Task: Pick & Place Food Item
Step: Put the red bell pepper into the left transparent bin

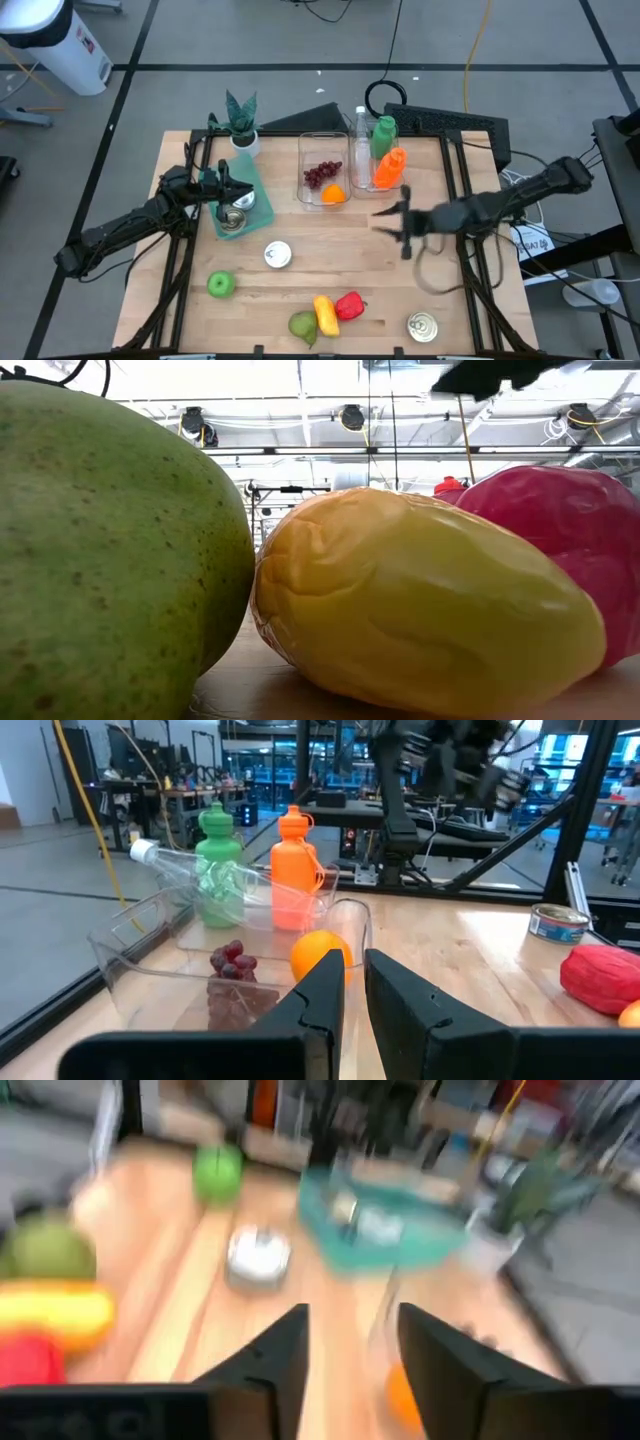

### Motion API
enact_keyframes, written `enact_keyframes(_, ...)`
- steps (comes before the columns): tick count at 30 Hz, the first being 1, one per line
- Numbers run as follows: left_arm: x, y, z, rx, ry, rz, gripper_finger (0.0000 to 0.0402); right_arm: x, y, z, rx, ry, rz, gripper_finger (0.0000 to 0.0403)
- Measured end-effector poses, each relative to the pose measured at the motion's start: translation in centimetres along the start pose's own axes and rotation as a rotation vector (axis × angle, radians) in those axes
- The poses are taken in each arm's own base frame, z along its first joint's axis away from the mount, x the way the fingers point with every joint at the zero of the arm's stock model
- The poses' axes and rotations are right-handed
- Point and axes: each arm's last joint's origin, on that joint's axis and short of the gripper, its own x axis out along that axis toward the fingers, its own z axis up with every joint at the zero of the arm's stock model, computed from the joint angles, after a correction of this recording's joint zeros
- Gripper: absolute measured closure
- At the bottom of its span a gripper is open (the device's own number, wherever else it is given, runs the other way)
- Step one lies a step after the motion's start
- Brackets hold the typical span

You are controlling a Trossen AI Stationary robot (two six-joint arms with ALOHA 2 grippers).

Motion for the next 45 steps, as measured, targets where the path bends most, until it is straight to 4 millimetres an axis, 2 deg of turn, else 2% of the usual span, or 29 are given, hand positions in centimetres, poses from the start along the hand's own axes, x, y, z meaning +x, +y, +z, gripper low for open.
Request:
enact_keyframes(5,0.0,0.0,-0.2,-0.011,0.017,0.001,0.0350,3.1,3.9,0.7,-0.052,0.161,0.097,0.0178)
enact_keyframes(9,0.0,0.0,-0.2,-0.011,0.017,0.000,0.0350,4.7,6.6,0.1,-0.013,0.218,0.142,0.0105)
enact_keyframes(16,0.0,0.0,-0.2,-0.017,0.019,-0.001,0.0350,5.8,9.4,-0.4,0.073,0.252,0.179,0.0011)
enact_keyframes(20,0.0,0.0,-0.2,-0.016,0.019,-0.001,0.0350,6.4,10.5,-0.8,0.116,0.256,0.256,0.0009)
enact_keyframes(27,0.0,0.0,-0.3,-0.020,0.024,-0.001,0.0350,8.5,11.8,-2.8,0.212,0.337,0.361,0.0004)
enact_keyframes(34,0.0,0.0,-0.4,-0.022,0.040,-0.001,0.0350,9.8,13.0,-3.4,0.263,0.338,0.460,0.0003)
enact_keyframes(41,0.0,0.0,-0.4,-0.016,0.040,0.000,0.0350,11.8,15.1,-4.6,0.182,0.399,0.494,0.0003)
enact_keyframes(45,0.0,0.0,-0.4,-0.016,0.040,0.000,0.0350,12.3,15.4,-5.5,0.139,0.462,0.518,0.0003)
